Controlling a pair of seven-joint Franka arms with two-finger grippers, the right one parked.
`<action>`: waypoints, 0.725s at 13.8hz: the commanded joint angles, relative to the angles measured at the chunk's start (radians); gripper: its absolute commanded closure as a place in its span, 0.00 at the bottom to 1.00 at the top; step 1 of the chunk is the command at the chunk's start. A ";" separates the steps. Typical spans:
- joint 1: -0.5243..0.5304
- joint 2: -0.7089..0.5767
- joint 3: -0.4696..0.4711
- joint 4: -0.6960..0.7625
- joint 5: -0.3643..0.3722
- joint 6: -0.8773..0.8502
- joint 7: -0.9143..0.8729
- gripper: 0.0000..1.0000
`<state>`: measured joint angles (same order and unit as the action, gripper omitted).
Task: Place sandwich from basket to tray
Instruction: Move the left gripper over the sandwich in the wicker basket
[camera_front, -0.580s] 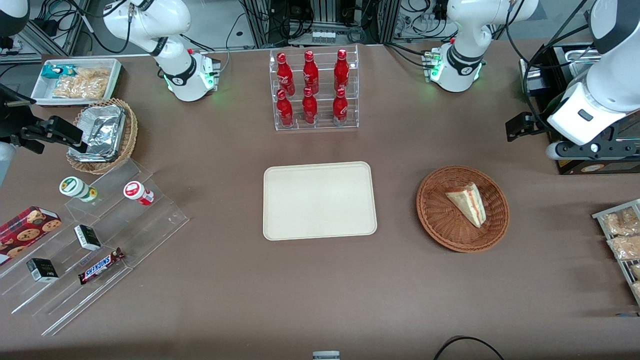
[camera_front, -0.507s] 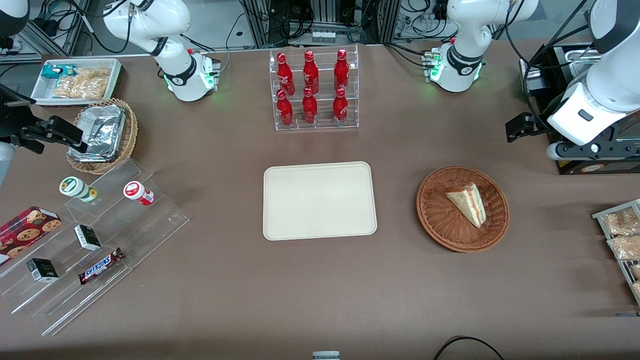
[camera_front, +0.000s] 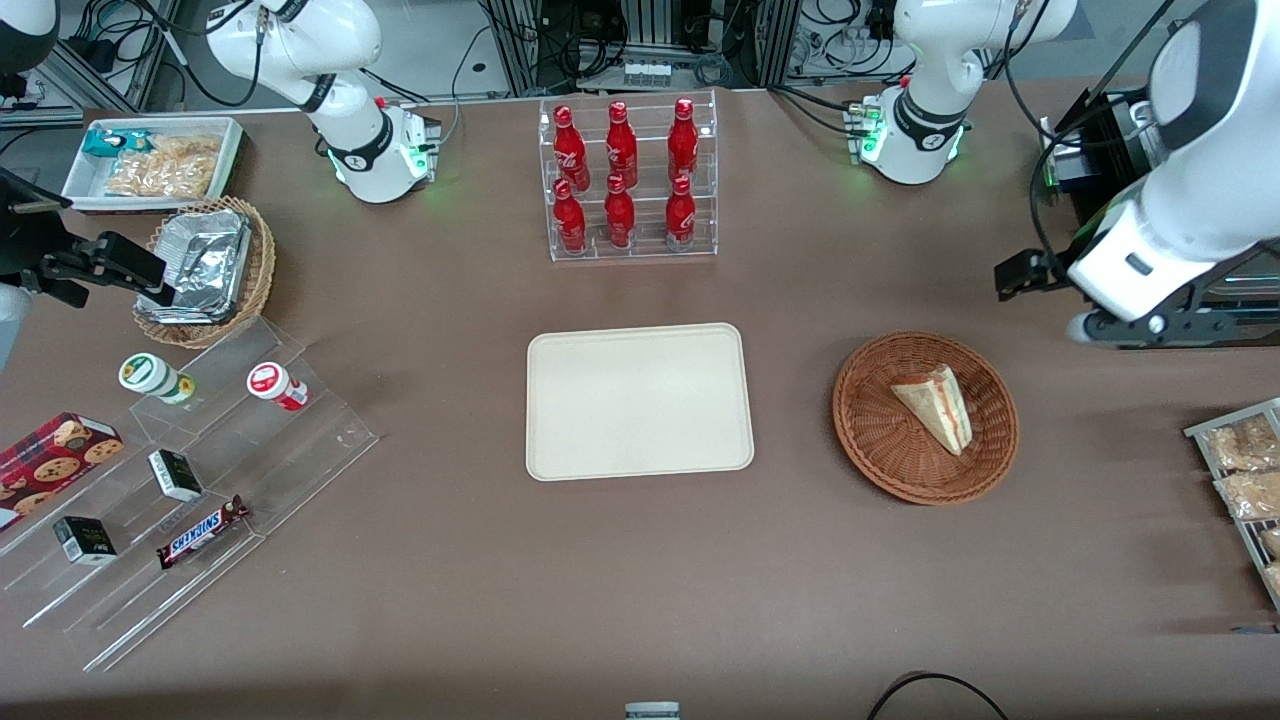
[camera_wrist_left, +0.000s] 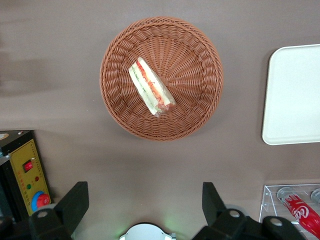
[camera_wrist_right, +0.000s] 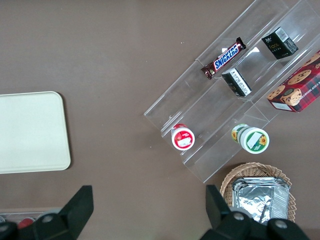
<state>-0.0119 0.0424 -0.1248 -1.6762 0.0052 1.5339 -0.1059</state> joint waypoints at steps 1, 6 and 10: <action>0.003 0.004 -0.004 -0.098 -0.001 0.104 0.009 0.00; 0.003 0.016 -0.004 -0.255 0.001 0.300 -0.004 0.00; 0.003 0.010 -0.003 -0.436 0.002 0.540 -0.049 0.00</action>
<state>-0.0119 0.0768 -0.1247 -2.0224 0.0053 1.9793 -0.1178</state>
